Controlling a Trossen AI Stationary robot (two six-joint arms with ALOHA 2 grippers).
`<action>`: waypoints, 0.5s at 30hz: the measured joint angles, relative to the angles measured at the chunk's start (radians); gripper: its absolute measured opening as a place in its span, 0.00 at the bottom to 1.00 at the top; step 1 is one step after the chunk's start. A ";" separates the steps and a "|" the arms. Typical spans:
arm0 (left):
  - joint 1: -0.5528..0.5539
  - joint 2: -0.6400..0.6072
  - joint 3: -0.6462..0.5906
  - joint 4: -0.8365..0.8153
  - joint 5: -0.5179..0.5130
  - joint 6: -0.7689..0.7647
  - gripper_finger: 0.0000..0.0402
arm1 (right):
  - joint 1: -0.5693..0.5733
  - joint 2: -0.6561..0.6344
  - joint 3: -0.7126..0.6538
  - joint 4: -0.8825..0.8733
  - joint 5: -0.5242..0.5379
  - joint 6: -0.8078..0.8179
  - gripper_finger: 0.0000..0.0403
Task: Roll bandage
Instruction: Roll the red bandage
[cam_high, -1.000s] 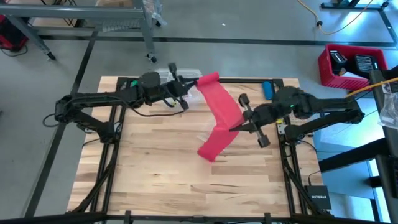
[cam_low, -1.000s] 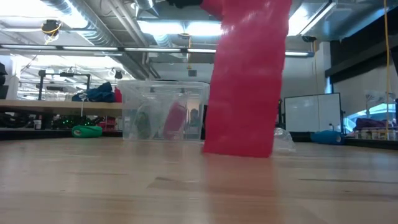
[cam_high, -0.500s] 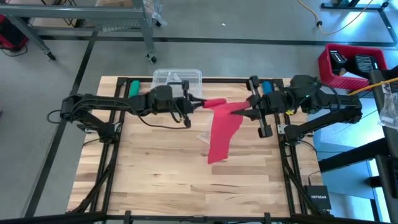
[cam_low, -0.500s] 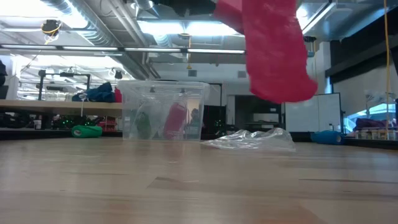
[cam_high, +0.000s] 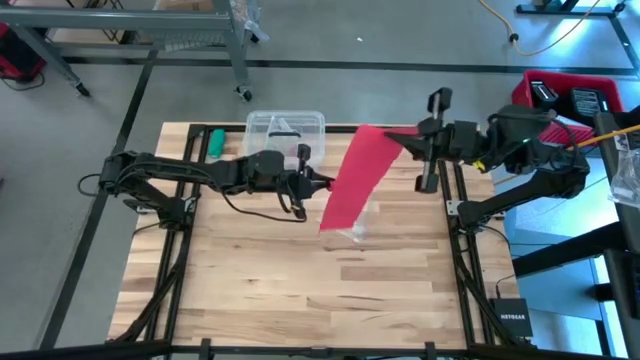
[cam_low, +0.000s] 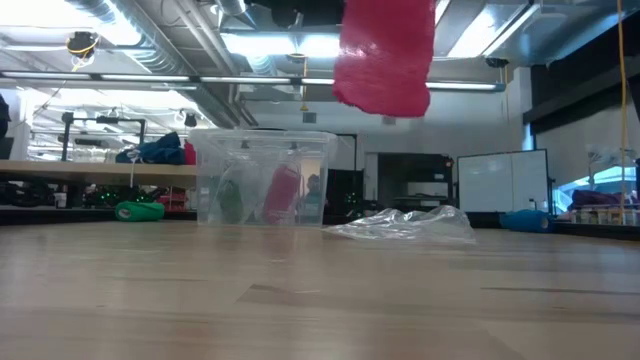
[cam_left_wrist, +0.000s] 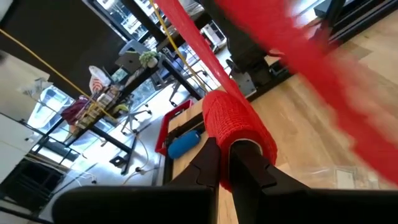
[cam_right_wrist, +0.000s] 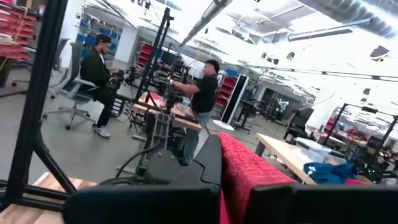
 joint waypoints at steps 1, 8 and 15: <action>-0.001 0.000 0.000 -0.002 0.000 -0.001 0.03 | 0.000 0.000 0.010 -0.010 0.010 -0.009 0.01; -0.033 0.000 0.000 0.003 0.043 -0.002 0.03 | -0.086 0.000 0.058 0.005 0.051 -0.035 0.01; -0.061 0.000 0.001 0.002 0.043 -0.007 0.03 | -0.293 0.014 0.063 0.066 -0.101 0.141 0.01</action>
